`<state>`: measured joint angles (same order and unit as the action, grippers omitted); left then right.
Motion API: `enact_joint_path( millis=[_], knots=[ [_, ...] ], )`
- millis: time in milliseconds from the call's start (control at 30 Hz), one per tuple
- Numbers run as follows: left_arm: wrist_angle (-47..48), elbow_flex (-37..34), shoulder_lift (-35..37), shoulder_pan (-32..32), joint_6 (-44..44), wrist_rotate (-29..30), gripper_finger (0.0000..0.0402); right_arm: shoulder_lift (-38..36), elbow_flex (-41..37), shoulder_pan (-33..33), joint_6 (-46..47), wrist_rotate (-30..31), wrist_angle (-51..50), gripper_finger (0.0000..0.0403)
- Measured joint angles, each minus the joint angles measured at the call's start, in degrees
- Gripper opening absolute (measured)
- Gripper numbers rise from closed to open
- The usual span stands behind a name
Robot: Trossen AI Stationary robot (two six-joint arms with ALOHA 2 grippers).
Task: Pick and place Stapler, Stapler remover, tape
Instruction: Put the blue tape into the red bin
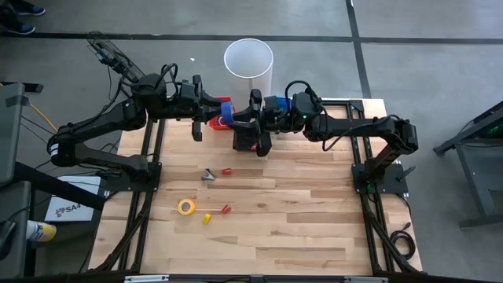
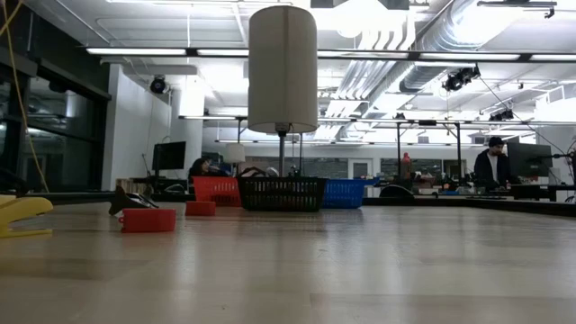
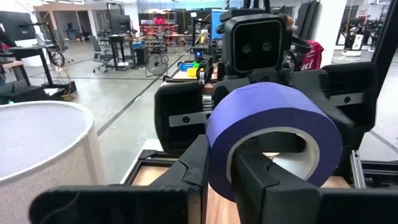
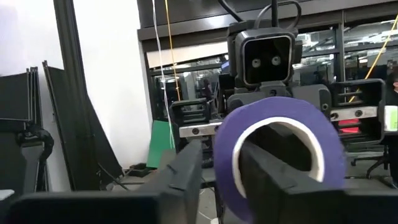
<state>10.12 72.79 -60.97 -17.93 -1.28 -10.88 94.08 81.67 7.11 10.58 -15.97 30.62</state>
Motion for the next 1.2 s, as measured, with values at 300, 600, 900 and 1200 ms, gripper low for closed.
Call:
enact_joint_path(
  millis=[300,600,900,1200],
  knots=[
    [3.38,0.00,0.31,-0.01,0.04,4.22,0.0035,-3.41,0.00,0.79,-0.28,0.50,-9.29,0.0166],
    [13.75,-0.04,2.08,-0.10,0.05,12.57,0.0035,-9.22,0.02,1.84,-3.23,1.93,-24.85,0.0167],
    [25.40,-0.04,2.20,-0.09,1.09,20.88,0.0035,-14.82,0.02,1.85,-7.67,7.03,-43.44,0.0167],
    [34.88,-0.04,-0.83,-0.11,3.83,31.16,0.0035,-16.09,0.00,1.88,-12.18,15.48,-62.18,0.0166]
  ],
)
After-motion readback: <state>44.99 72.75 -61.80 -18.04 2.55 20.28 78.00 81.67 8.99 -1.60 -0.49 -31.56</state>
